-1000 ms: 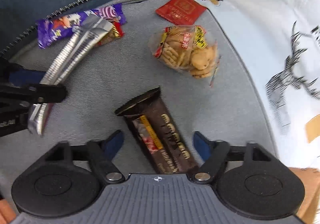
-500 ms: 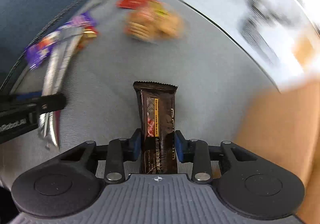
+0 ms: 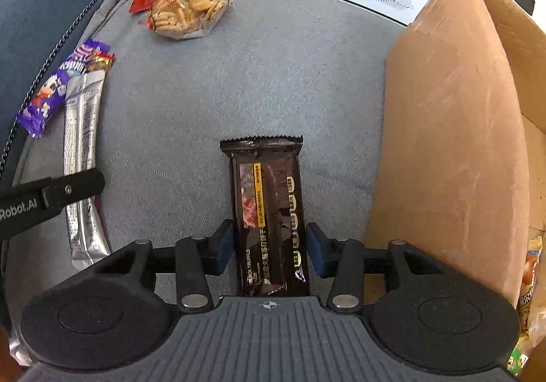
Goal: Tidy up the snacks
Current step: 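Grasp silver stick pack with left tool while right tool grasps dark chocolate bar, then carry both snacks over the box and open both tools to drop them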
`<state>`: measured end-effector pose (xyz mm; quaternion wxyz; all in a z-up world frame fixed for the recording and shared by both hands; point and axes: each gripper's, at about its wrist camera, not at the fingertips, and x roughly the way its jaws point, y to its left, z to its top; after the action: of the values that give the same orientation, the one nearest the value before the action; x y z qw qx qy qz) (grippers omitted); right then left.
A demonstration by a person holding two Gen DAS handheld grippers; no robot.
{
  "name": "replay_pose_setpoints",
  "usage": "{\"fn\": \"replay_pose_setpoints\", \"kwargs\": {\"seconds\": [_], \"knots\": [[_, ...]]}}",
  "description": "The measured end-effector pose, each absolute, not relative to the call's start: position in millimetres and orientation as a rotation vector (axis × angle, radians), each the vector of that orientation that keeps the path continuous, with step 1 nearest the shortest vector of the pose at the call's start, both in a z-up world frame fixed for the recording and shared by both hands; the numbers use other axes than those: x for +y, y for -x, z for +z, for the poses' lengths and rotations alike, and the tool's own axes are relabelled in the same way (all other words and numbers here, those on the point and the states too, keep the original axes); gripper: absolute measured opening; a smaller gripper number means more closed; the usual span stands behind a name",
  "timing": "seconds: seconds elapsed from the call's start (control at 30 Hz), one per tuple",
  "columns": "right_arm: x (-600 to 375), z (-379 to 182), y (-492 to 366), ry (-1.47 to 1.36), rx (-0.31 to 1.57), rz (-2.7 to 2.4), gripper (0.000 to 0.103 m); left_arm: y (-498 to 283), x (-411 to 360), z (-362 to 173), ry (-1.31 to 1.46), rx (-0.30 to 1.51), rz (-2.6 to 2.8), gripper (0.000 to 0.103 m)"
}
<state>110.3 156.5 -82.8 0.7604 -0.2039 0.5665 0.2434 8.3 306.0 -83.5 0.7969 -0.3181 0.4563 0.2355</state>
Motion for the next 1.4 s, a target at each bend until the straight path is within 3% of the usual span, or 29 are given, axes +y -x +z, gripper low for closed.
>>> {"fn": "replay_pose_setpoints", "kwargs": {"seconds": [0.13,0.3,0.57,1.17,1.4], "knots": [[155,-85,-111,0.441,1.229,0.528,0.049,-12,301,-83,0.633,0.991,0.504,0.027],[157,-88,-107,0.446,1.213,0.547,0.041,-12,301,-81,0.63,0.988,0.505,0.024],[152,-68,-100,0.443,1.16,0.544,0.041,-11,296,-67,0.619,0.945,0.47,0.021],[72,68,-77,0.268,0.875,0.589,0.041,1,257,-6,0.531,0.719,0.383,0.021],[5,87,-71,0.158,0.778,0.491,0.041,-2,228,19,0.478,0.602,0.364,0.021]]}}
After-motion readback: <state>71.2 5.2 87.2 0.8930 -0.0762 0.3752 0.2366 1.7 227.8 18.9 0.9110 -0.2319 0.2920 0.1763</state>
